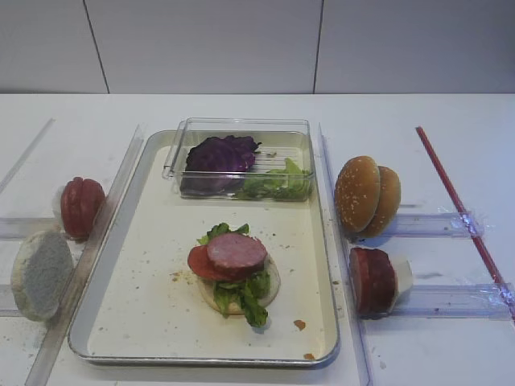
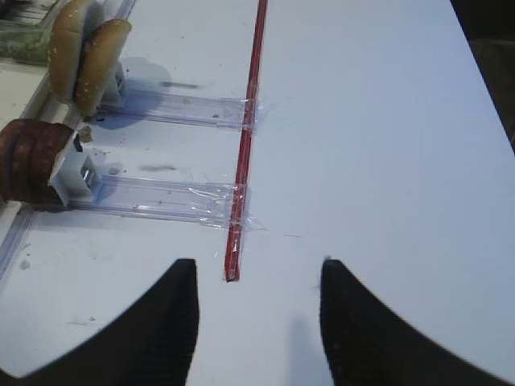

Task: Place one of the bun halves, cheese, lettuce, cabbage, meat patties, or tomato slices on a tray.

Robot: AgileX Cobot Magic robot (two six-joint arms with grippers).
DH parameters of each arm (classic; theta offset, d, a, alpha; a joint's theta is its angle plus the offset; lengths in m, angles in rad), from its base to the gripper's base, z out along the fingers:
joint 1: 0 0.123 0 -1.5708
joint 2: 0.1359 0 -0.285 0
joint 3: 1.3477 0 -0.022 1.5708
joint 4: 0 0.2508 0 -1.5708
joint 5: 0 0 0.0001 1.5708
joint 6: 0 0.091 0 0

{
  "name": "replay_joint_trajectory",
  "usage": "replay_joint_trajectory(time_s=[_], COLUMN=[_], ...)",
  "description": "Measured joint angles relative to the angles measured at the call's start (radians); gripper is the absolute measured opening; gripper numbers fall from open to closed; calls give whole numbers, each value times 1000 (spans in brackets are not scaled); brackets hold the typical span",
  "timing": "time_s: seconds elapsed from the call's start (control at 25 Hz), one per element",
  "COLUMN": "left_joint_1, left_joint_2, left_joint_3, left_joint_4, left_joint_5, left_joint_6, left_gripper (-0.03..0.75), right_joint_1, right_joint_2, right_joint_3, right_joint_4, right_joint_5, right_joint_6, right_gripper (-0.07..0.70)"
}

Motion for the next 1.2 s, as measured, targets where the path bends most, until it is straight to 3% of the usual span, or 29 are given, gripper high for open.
replay_joint_trajectory(time_s=[1.2], left_joint_1=[0], left_joint_2=[0], left_joint_3=[0], left_joint_4=[0], left_joint_5=[0], left_joint_6=[0], left_gripper=[285], right_joint_1=[0], right_joint_2=[0], right_joint_3=[0], right_joint_4=[0], right_joint_5=[0], right_joint_6=[0], right_gripper=[382])
